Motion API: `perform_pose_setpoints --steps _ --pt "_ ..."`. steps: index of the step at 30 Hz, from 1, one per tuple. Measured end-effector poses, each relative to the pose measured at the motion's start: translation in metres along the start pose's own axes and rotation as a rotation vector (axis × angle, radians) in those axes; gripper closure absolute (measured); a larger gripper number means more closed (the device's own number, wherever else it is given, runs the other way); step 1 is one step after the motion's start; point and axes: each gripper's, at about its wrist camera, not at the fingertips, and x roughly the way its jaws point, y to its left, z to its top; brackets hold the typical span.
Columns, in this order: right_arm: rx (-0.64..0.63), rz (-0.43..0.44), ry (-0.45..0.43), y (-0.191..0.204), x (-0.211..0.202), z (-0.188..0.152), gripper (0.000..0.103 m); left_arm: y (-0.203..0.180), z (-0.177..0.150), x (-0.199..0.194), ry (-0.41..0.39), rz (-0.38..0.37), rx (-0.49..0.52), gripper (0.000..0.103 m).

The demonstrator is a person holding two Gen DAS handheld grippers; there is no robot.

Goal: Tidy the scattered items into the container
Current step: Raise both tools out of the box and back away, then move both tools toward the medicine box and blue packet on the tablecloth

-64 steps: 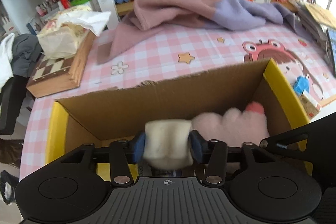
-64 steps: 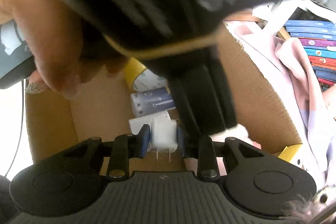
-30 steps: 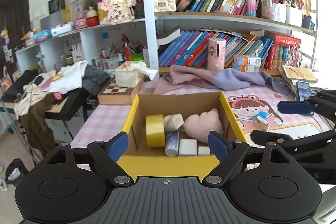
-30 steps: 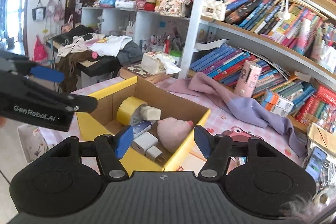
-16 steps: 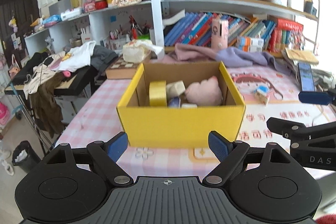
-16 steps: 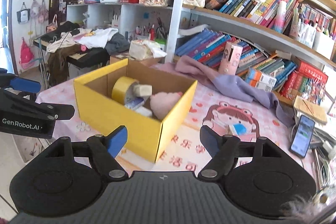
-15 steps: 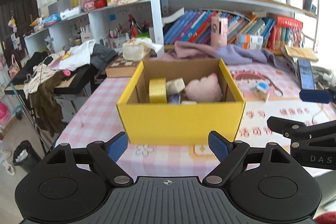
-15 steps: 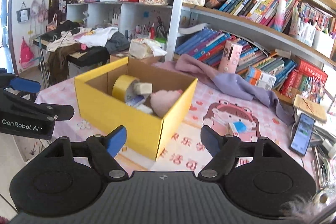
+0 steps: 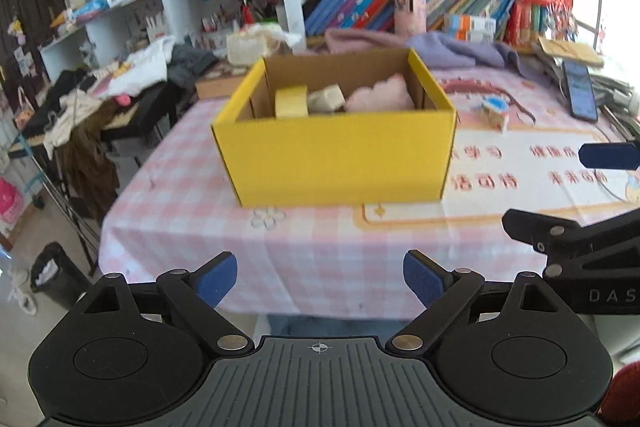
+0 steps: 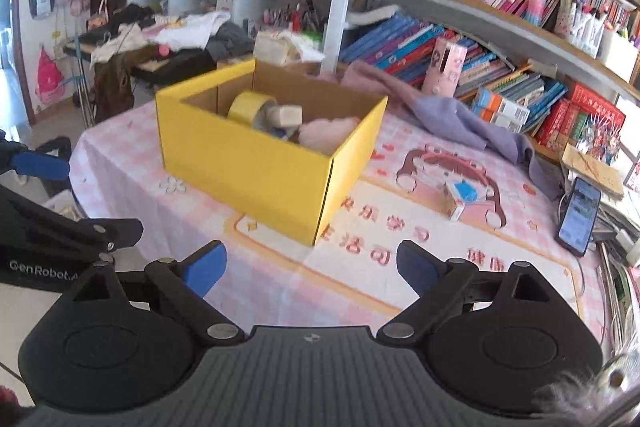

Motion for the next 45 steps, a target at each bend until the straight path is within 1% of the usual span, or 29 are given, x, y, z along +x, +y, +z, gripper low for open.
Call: perform_pose_setpoints --steps 11,27,37,41,45 --pt "-0.005 -0.007 0.02 0.004 -0.005 -0.006 0.01 0.0 -0.011 -0.001 0.027 -0.025 -0.015 0.01" --pt "0.007 -0.062 0.079 -0.004 -0.011 -0.019 0.01 -0.016 -0.015 0.008 0.071 -0.091 0.007 0.01" --pt "0.034 -0.096 0.111 -0.016 -0.011 -0.028 0.009 -0.032 -0.011 0.016 0.101 -0.124 0.049 0.01" --pt "0.034 -0.129 0.128 -0.026 -0.008 -0.03 0.009 -0.044 -0.008 0.025 0.126 -0.166 0.065 0.01" --pt "0.07 -0.162 0.148 -0.041 -0.003 -0.034 0.009 -0.06 -0.005 0.03 0.129 -0.192 0.114 0.01"
